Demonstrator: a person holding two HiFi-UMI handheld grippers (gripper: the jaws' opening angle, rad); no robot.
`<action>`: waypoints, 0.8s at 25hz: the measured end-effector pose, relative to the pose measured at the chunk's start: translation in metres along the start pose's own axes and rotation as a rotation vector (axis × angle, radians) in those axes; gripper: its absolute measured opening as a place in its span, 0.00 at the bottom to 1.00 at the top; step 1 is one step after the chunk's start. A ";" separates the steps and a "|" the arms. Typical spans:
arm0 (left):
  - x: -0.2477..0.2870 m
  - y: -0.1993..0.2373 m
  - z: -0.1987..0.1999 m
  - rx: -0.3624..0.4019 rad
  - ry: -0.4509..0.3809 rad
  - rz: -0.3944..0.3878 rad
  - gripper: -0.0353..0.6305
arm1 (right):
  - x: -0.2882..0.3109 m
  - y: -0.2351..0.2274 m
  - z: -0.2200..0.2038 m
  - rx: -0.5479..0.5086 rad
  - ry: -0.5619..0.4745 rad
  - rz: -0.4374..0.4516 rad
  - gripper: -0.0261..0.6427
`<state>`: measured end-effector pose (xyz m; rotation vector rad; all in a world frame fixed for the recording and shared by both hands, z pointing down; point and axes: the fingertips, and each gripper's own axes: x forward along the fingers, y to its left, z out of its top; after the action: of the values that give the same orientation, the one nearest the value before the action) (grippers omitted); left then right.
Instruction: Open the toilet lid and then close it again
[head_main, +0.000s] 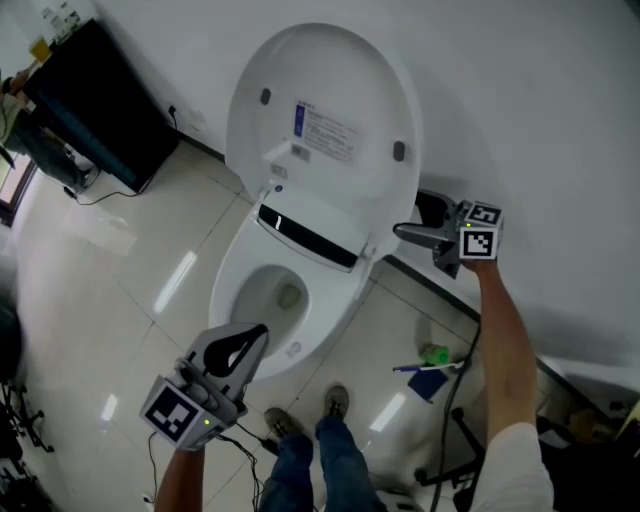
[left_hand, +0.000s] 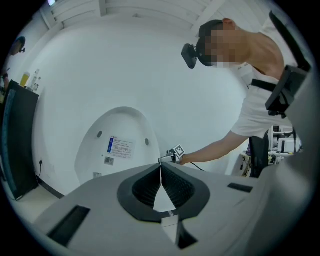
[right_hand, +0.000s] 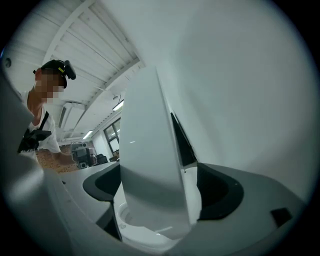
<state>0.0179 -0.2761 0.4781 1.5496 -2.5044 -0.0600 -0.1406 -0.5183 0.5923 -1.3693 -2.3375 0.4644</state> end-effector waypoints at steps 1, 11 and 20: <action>0.000 -0.001 -0.003 0.000 0.006 -0.002 0.06 | 0.003 0.002 0.000 -0.002 -0.005 0.013 0.73; -0.031 0.009 0.009 0.018 -0.005 0.069 0.06 | 0.026 0.054 -0.018 -0.289 0.159 -0.056 0.64; -0.128 0.001 -0.001 0.043 0.000 0.222 0.06 | 0.068 0.139 -0.132 -0.851 0.514 -0.355 0.63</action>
<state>0.0725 -0.1616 0.4607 1.2762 -2.6760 0.0263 -0.0017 -0.3824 0.6534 -1.1187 -2.2962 -0.9726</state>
